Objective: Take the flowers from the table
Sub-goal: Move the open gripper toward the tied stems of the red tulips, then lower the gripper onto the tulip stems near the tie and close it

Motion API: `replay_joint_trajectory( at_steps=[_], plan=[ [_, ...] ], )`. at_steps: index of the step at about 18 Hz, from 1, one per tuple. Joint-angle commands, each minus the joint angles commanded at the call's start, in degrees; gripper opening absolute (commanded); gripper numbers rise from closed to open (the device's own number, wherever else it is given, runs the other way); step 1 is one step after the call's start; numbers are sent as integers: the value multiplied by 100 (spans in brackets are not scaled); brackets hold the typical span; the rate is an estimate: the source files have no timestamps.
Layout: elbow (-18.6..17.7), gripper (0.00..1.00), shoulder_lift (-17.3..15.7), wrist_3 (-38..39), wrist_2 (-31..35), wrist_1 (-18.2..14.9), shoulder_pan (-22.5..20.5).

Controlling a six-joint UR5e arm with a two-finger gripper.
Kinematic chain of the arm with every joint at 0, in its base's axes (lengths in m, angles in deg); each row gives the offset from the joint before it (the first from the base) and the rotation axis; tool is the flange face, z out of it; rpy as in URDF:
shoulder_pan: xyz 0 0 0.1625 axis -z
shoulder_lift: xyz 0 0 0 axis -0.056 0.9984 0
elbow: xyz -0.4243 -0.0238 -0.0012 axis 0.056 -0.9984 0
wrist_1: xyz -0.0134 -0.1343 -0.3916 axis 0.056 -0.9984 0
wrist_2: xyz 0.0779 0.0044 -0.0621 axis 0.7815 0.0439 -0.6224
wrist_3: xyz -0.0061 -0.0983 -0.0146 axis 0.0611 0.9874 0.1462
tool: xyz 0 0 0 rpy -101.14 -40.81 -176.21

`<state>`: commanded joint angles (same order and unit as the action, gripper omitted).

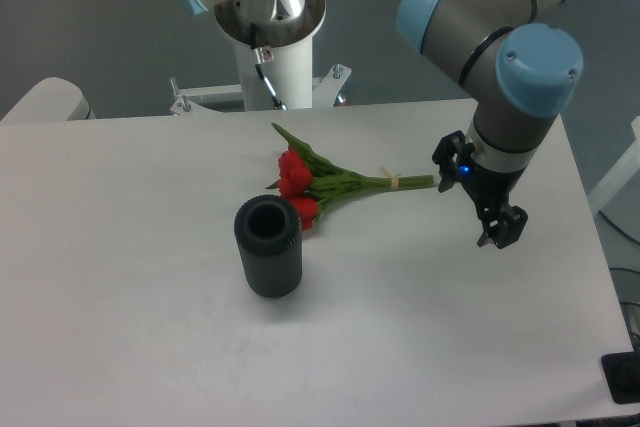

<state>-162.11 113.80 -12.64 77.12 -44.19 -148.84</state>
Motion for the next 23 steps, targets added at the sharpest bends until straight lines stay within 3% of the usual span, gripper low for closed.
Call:
replay_joint_trajectory(
  at_steps=[6,10,17,23],
  plan=[
    [-70,100,-44,-271,-35,9,-26],
    [-588,100,-210,-676,-271,61,-184],
    [-948,100,-255,-703,-554,88,-413],
    [-1712,100,-501,-1976,-536,351,-703]
  ],
)
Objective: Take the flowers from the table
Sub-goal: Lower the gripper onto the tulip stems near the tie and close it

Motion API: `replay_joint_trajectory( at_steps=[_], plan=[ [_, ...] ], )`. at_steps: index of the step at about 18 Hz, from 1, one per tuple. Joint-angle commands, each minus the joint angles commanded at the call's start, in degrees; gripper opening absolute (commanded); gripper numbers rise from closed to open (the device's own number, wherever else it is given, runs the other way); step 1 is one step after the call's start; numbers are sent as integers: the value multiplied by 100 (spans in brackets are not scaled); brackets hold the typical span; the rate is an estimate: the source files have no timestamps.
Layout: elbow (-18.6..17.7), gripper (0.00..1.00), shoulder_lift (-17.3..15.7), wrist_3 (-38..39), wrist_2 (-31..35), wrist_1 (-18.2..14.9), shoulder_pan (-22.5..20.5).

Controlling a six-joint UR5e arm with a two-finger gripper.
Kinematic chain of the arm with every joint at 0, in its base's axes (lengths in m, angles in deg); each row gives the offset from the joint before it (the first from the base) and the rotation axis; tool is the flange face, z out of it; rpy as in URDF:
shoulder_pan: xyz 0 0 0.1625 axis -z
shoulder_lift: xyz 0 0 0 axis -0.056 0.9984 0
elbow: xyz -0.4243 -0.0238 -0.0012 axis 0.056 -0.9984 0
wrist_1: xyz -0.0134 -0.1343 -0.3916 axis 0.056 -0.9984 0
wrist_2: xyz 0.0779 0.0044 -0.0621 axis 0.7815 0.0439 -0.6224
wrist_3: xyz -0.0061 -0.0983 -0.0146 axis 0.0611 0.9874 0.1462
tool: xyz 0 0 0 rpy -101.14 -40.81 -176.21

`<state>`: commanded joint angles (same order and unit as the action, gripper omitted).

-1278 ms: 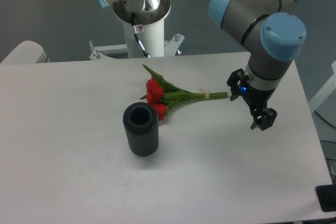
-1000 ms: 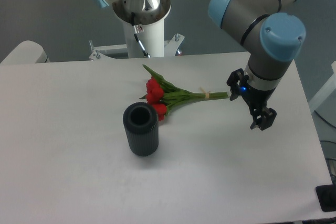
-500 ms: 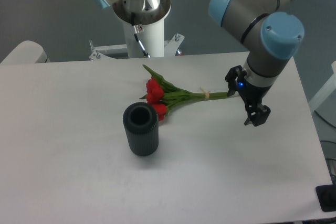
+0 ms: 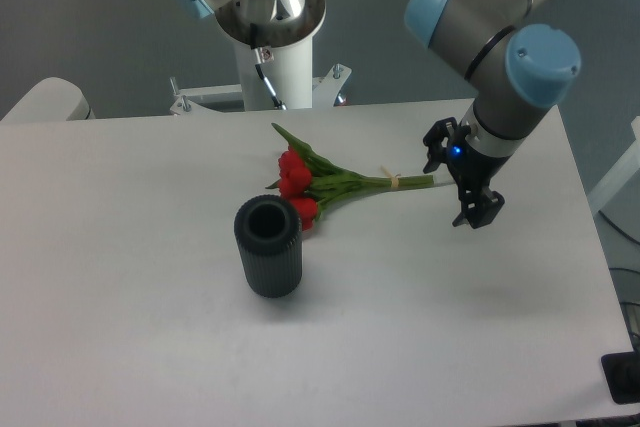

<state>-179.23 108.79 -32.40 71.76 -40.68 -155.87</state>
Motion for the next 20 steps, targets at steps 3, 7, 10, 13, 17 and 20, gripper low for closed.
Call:
replay_joint_trajectory(
  at_steps=[3,7,10,13,17,20],
  plan=[
    [-571,100,-9,-256,0,464,-97],
    [-1301,100,-237,-327,9,792,-53],
    [-1723,100,-360,-309,9,853,-1],
    [-1838,100,-378,-265,9,879,157],
    [-2067,100,-317,-257,0,1318,184],
    [-2330,100,-273,-283,0,1748,158]
  ],
)
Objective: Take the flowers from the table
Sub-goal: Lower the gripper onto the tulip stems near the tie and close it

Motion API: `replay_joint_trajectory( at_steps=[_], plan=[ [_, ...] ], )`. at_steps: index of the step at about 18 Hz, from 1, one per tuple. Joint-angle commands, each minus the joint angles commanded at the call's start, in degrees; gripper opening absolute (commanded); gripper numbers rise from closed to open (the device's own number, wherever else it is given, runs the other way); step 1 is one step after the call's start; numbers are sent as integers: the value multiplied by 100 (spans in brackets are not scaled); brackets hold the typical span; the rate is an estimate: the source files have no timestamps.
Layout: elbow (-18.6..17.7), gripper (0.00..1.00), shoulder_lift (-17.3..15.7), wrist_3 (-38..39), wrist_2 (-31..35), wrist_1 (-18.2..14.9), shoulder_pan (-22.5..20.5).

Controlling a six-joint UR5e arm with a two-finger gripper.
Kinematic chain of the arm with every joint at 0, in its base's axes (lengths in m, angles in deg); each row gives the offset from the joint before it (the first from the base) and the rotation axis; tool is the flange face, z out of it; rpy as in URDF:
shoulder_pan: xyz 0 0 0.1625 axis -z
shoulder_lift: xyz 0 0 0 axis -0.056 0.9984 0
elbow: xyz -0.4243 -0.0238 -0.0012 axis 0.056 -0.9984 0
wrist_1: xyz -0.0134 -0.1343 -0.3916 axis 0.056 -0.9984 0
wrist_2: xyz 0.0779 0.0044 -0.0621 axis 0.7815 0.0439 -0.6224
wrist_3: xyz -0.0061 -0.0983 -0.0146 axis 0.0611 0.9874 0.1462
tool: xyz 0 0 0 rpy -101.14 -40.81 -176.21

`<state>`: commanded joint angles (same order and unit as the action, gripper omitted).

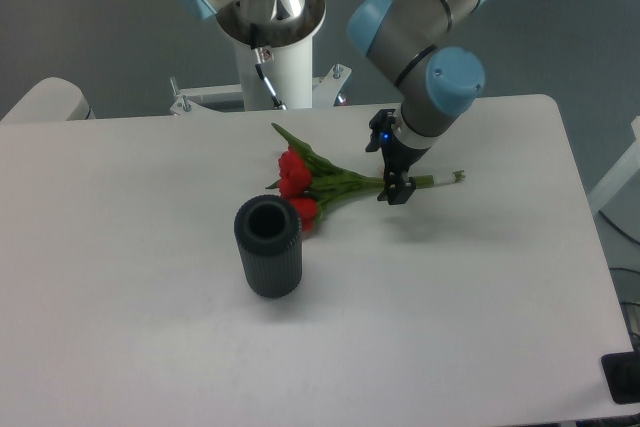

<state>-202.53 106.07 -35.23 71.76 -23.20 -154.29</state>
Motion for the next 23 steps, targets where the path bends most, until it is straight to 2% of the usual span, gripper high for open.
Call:
replay_joint_trajectory(
  at_steps=[6,8,10,13,15,18,23],
  plan=[
    [-281,98,-9,44,-9,185,-9],
    [-404,86,0,52,-9,370,9],
    [-440,69,-9,53,-9,397,0],
    [-449,32,-9,61,-26,406,9],
    [-449,14,-9,105,-70,406,0],
    [-379,1,-26,272,-97,406,0],
    [-124,0,-88,246,-167,353,-114]
  ],
)
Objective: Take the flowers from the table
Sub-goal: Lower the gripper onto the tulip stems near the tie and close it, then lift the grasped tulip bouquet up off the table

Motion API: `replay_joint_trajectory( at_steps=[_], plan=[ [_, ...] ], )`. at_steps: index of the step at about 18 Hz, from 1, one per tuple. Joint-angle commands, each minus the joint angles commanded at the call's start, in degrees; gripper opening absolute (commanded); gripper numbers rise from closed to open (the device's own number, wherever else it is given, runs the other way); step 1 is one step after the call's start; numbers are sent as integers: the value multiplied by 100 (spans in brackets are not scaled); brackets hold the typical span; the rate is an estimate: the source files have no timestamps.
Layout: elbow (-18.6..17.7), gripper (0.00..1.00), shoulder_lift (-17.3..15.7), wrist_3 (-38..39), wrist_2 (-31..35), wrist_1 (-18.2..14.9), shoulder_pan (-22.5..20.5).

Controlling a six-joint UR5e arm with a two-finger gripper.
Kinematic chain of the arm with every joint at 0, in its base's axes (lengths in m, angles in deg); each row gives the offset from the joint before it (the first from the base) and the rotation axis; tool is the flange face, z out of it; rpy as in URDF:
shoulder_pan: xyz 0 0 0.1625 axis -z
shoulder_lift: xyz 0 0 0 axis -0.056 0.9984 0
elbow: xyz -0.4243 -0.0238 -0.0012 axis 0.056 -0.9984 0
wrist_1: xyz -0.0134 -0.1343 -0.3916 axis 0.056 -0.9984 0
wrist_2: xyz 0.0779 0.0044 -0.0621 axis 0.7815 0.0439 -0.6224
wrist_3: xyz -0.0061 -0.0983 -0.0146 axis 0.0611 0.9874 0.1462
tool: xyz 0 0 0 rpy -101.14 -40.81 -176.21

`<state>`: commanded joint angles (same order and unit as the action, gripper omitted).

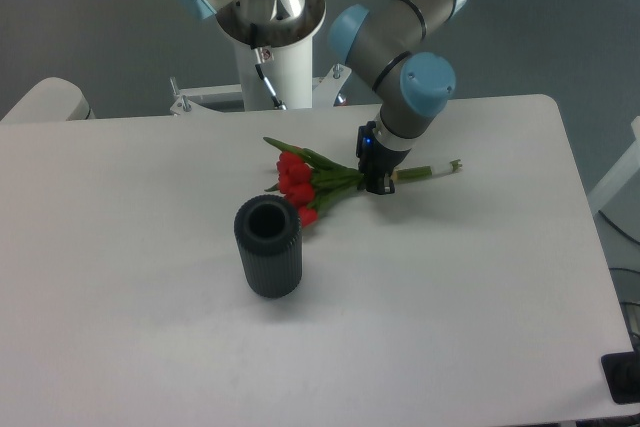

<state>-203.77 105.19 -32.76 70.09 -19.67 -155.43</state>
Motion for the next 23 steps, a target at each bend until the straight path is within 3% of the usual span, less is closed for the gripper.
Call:
replay_joint_trajectory(
  at_steps=[4,10,15,17,23],
  plan=[
    [342,0,-167,-9,53,-96,-141],
    [1712,0,-255,157,62,-1623,-203],
    [2767,0,-203,1131,-61,-2433,-203],
    [3093,0,-159,1737,-394,-2759,-98],
    [4130,0,149,3093,-291,-3155,456]
  ],
)
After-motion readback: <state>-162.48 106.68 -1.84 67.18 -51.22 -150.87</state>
